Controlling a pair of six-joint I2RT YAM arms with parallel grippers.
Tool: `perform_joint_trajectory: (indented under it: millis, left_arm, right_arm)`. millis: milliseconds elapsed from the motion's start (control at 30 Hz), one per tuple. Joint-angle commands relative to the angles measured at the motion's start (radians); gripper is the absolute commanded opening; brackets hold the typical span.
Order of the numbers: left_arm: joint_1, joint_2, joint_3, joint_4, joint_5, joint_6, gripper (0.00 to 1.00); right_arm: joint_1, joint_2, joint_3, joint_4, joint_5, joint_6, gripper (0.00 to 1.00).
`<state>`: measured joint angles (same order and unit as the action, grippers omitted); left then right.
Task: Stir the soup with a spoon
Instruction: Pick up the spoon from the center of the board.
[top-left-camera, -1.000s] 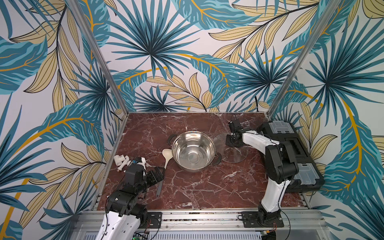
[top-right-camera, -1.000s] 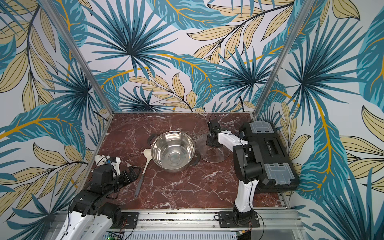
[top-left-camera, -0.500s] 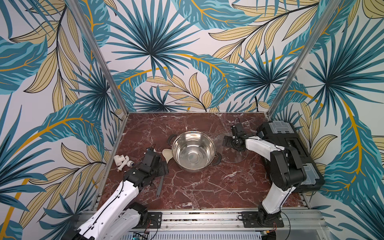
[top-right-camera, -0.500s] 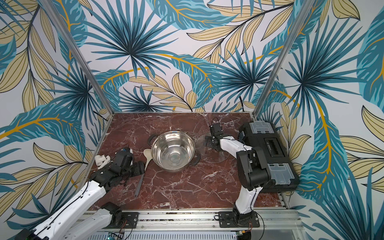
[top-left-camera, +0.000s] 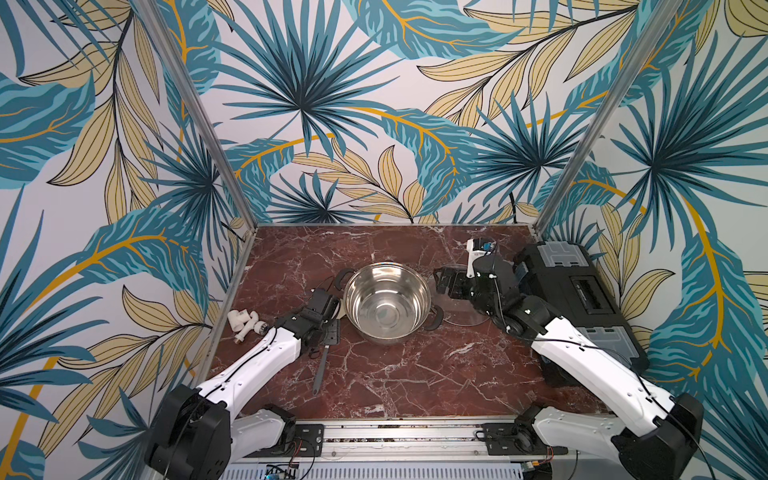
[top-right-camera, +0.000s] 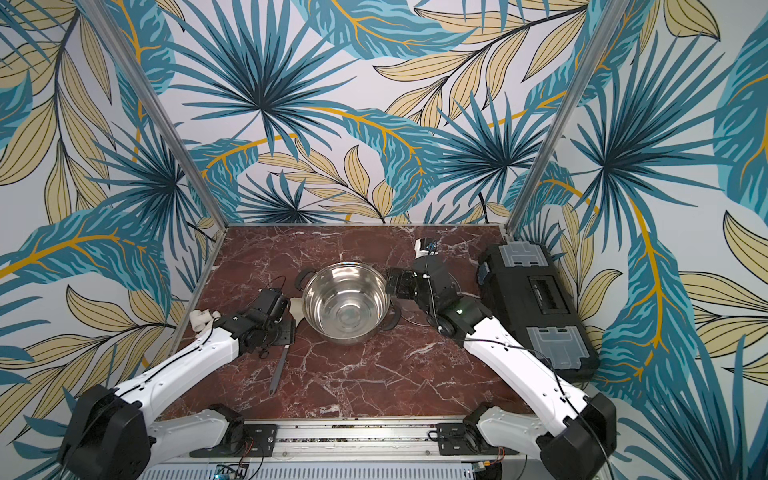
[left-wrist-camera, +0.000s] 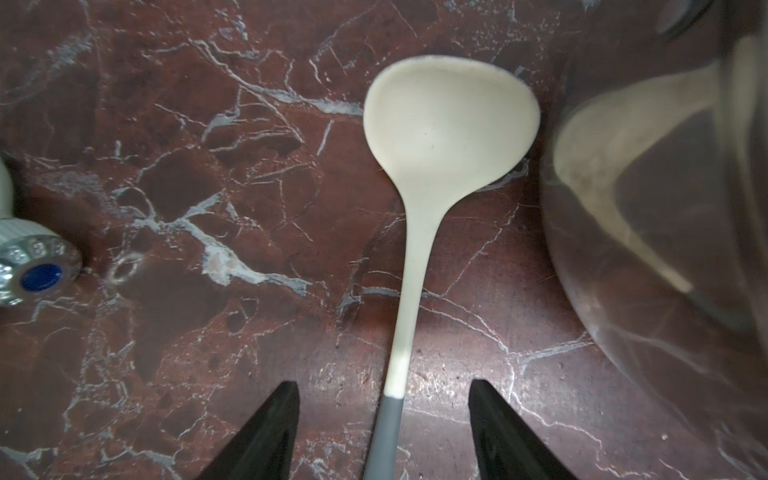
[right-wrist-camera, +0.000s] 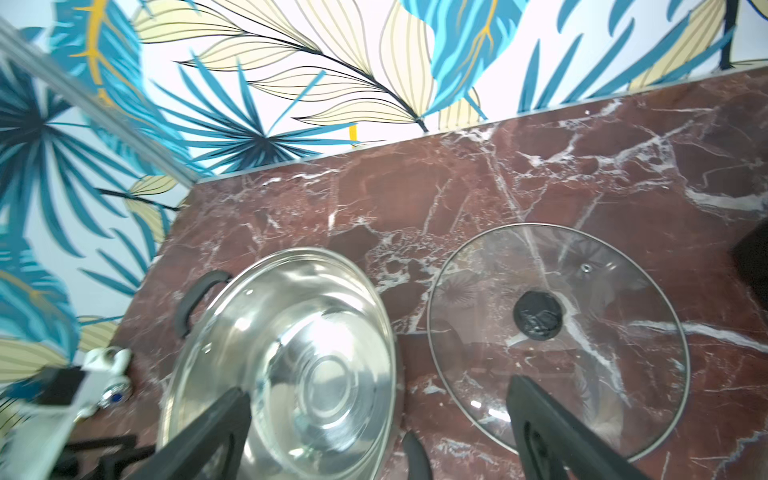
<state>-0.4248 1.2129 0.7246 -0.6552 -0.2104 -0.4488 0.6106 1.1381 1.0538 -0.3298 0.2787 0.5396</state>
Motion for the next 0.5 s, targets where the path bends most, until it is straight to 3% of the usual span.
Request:
perform_joint_trajectory:
  millis: [0,233,467]
  left_arm:
    - [-0.016,0.037,-0.003,0.047,-0.029,0.006,0.69]
    - [-0.021,0.150,0.023,0.068,0.000,-0.031,0.68]
    - [-0.022,0.224,-0.006,0.116,0.028,-0.074,0.66]
  right_arm:
    - [0.059,-0.061,-0.043,-0.029,0.059,0.019,0.99]
    - [0.157,-0.154,-0.053,-0.072,0.100,0.023,1.00]
    - [0.175,-0.229,-0.061,-0.098,0.115,0.024,0.99]
